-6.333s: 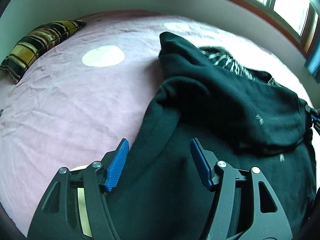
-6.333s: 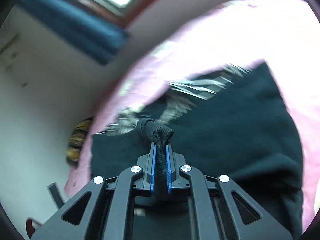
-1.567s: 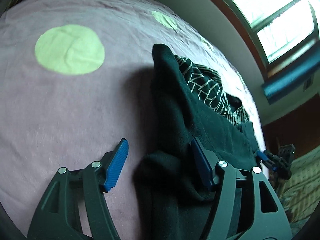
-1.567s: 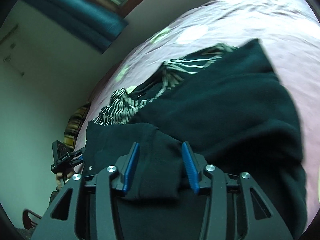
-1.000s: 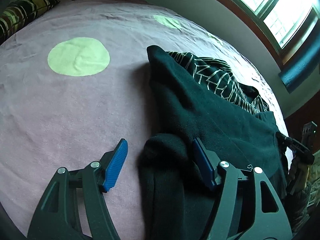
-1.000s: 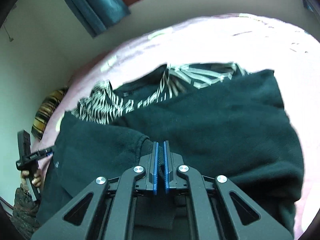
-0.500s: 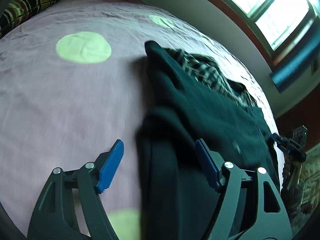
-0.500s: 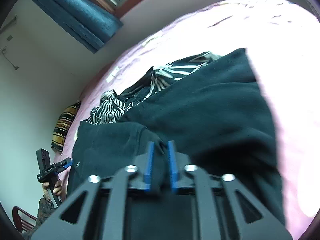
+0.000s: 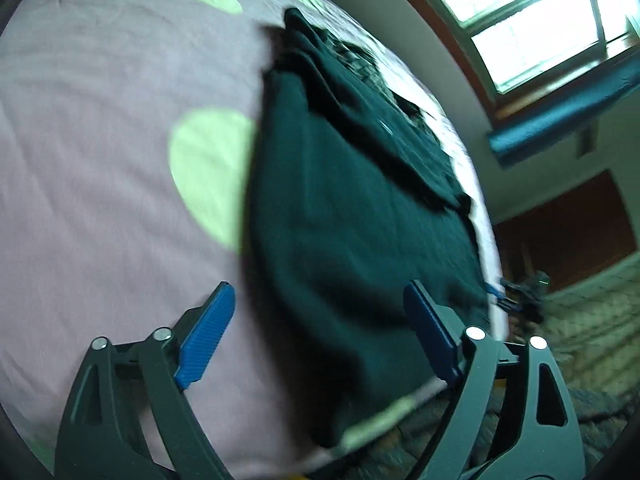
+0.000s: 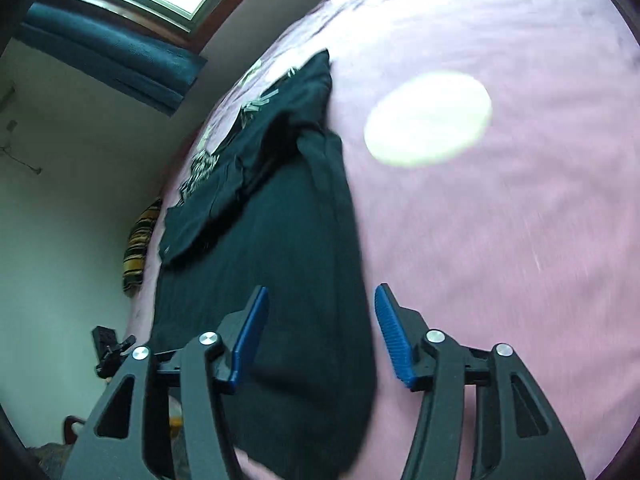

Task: Fold small clothes

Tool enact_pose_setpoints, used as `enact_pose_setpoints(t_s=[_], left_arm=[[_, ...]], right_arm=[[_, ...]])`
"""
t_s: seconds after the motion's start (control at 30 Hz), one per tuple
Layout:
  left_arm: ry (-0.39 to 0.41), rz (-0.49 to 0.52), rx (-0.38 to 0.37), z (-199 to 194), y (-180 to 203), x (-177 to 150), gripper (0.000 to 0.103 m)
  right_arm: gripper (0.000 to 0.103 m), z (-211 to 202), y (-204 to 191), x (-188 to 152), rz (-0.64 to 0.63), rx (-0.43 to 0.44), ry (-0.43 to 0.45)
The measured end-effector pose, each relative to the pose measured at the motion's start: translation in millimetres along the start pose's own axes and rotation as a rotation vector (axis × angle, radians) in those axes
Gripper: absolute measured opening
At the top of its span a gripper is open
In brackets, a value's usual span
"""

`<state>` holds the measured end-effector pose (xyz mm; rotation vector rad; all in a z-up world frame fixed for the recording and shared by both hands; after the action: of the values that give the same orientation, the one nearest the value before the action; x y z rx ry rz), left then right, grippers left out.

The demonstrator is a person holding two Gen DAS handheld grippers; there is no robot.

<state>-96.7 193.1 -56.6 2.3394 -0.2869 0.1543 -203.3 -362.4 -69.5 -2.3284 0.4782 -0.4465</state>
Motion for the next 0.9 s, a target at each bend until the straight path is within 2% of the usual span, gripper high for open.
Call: enact_pose_setpoints(t_s=[0.07, 0.17, 0.23, 0.37, 0.47, 0.57, 0.63, 0.7, 0.77, 0.9], left_arm=[[-0.035, -0.004, -0.043, 5.2, 2.2, -13.1, 0.089], [-0.041, 0.024, -0.037, 8.2, 10.3, -26.7, 0.089], [-0.048, 0.016, -0.095, 12.0, 11.7, -33.6, 0.089], [-0.008, 0.003, -0.117, 13.3, 11.6, -35.2, 0.089], [-0.052, -0.003, -0.159, 22.1, 16.7, -37.0, 0.082], [-0.052, 0.061, -0.090, 29.9, 29.0, -39.5, 0.082], [-0.045, 0.059, -0.080, 30.9, 30.3, -38.4, 0.080], [-0.041, 0.031, -0.076, 32.5, 26.5, -37.1, 0.059], [-0.035, 0.007, -0.066, 33.8, 22.2, -36.5, 0.051], [-0.022, -0.027, -0.088, 32.3, 18.9, -35.3, 0.050]], right_arm=[[0.056, 0.8, 10.0, -9.4, 0.024, 0.058, -0.031], [0.056, 5.0, 16.9, -22.4, 0.040, 0.134, -0.068], [0.056, 8.8, 14.4, -28.4, 0.026, 0.180, -0.093], [0.057, 14.2, 5.8, -37.8, -0.044, 0.209, -0.126], [0.060, 19.9, -5.2, -44.6, -0.083, 0.233, -0.174], [0.062, 27.9, -14.1, -51.2, -0.127, 0.210, -0.197], [0.062, 29.2, -16.7, -52.5, -0.135, 0.210, -0.203], [0.060, 29.2, -18.0, -53.9, -0.140, 0.208, -0.214], [0.059, 25.5, -15.8, -54.2, -0.129, 0.183, -0.212], [0.059, 13.2, -6.6, -52.3, -0.091, 0.151, -0.183]])
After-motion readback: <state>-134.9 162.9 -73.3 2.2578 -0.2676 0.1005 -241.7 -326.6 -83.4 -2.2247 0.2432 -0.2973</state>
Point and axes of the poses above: each gripper's, at about its wrist camera, not at the fingertips, and z roughly the way its jaws point, y to its right, x to its top, the point moved 2 cm from there along z, roughly the way its jaws point, and after that the axes turned 12 degrees about -y, right-handed, at the moved point
